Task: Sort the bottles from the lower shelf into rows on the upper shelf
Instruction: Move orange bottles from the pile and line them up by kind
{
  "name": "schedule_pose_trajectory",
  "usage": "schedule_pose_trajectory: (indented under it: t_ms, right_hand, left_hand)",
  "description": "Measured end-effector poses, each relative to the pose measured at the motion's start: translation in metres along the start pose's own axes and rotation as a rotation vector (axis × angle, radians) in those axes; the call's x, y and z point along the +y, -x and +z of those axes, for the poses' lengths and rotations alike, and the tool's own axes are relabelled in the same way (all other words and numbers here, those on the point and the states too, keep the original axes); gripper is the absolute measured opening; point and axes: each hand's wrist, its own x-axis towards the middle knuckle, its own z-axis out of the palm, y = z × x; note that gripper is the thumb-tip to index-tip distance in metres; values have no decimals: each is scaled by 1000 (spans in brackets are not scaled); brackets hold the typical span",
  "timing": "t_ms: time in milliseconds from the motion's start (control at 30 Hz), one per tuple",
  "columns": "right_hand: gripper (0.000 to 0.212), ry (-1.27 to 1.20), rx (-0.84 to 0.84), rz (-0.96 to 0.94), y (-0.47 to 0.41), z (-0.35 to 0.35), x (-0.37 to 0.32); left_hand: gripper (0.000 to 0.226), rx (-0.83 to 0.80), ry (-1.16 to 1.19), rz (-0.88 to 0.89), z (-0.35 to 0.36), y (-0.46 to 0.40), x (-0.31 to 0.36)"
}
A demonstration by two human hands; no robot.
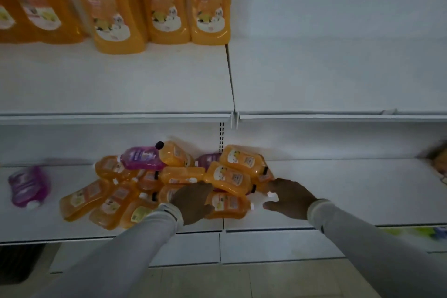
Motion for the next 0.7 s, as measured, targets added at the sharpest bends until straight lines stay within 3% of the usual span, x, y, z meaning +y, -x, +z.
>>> schedule_pose_trajectory:
  t_ms: [333, 533, 700]
  right_hand:
    - [32, -32, 49, -39, -114, 17, 69]
    - [54, -145, 148, -27, -168, 38, 86]
    - [70, -315, 117, -60, -177, 51, 94]
  left_hand:
    - [63, -11, -230, 31, 41, -124, -6]
    - [79, -21, -289, 51, 58, -162, -10]
    - [81, -10, -309, 54, 57, -168, -6]
